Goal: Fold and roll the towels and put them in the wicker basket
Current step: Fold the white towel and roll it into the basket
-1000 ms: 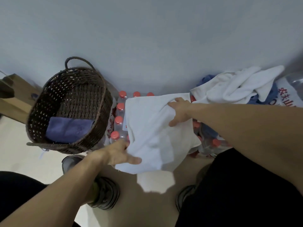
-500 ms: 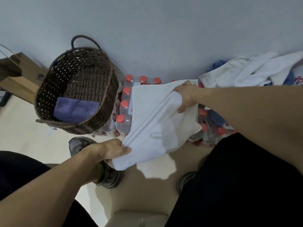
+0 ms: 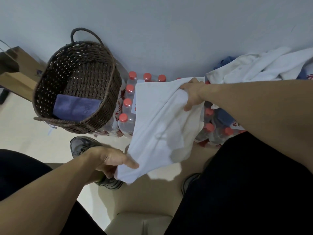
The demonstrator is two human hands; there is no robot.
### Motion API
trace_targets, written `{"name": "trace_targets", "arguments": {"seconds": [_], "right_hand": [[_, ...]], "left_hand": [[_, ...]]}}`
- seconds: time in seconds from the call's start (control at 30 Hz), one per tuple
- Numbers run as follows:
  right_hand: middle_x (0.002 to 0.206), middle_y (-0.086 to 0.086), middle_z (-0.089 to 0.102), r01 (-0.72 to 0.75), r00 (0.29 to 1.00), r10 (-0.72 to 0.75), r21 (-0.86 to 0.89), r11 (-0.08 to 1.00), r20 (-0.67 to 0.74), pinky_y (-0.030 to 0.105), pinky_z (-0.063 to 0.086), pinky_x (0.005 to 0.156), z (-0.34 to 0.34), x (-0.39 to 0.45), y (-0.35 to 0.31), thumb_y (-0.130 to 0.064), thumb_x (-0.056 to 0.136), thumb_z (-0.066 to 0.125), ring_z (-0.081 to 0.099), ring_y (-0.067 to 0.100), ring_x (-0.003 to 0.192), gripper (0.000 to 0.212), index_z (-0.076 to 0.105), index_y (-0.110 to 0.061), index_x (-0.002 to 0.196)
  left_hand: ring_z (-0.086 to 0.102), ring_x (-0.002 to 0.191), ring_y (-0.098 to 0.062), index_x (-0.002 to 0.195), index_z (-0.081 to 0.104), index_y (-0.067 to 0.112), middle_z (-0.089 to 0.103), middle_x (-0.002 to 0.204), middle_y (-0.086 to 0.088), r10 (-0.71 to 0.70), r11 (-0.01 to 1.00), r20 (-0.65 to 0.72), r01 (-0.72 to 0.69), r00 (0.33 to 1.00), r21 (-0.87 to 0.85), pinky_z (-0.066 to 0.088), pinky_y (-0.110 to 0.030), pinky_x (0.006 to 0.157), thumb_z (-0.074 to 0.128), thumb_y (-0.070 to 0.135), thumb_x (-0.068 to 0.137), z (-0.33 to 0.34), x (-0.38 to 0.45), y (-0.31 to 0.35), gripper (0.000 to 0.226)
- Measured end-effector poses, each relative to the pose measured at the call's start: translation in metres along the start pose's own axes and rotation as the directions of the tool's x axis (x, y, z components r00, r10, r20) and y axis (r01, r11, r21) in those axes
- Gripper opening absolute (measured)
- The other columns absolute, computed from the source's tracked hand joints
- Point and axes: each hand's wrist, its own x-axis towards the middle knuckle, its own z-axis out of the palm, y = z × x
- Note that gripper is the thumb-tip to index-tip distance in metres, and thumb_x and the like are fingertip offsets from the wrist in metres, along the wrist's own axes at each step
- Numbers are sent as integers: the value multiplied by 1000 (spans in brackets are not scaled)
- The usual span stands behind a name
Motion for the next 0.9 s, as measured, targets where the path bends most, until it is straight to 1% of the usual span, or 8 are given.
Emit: {"name": "trace_targets", "arguments": {"seconds": [0.13,0.27,0.37,0.47,0.5,0.67,0.77,0.9], "right_hand": [[155,7,19,11,1000,-11,-7,1000,3,49,36,112,2,-2,1,-50,67,83,31,35,139,110,18,-34,154],[157,9,14,8,1000,-8,-19,1000,0,49,35,112,8,-3,1,-48,69,83,26,35,142,113,12,-29,156],[159,10,11,20,1000,-20,-29,999,-6,48,34,113,11,-5,0,-47,72,80,24,34,143,112,11,-26,157],[161,10,12,34,999,-34,-27,999,-4,46,32,115,15,-6,2,-46,76,77,25,33,144,107,11,-23,157],[161,10,14,37,999,-37,-13,999,-4,45,31,115,15,-5,2,-46,78,76,26,32,144,105,12,-21,157],[158,8,27,-17,986,70,319,948,-154,35,25,118,22,-4,1,-46,94,57,28,26,144,71,31,-15,152],[156,7,31,-30,900,274,577,816,-340,32,23,117,48,-7,-9,-34,96,56,30,24,143,59,37,-14,149],[161,7,23,-26,835,283,480,877,-472,37,14,121,79,-10,-22,-38,96,51,15,24,149,60,34,-17,150]], "left_hand": [[64,90,-21,122,61,16,68,104,-5,14,992,-229,15,973,124,54,-29,75,71,60,78,-7,0,8,63],[65,91,-17,95,70,19,69,100,4,242,961,-469,-145,849,234,50,-21,80,71,60,78,-22,-5,40,44],[69,81,-34,85,71,9,72,86,-9,320,942,-700,-294,638,163,60,-41,70,69,43,86,-36,-9,73,34],[65,86,-29,95,60,14,65,93,-5,383,900,-888,-321,256,295,55,-38,74,67,40,85,-48,-11,106,29],[62,95,-29,105,56,13,62,104,-7,411,891,-888,-298,205,343,53,-40,82,69,39,83,-53,-8,117,37],[50,122,-40,133,44,7,46,136,-20,357,928,-879,-225,317,295,42,-47,104,70,19,86,-73,14,145,55],[61,105,-38,108,63,7,66,112,-19,395,901,-891,-284,222,329,50,-41,91,61,7,87,-84,17,149,21],[57,104,-43,108,59,9,58,116,-22,315,899,-946,-344,80,270,46,-45,91,49,2,87,-107,20,151,24]]}}
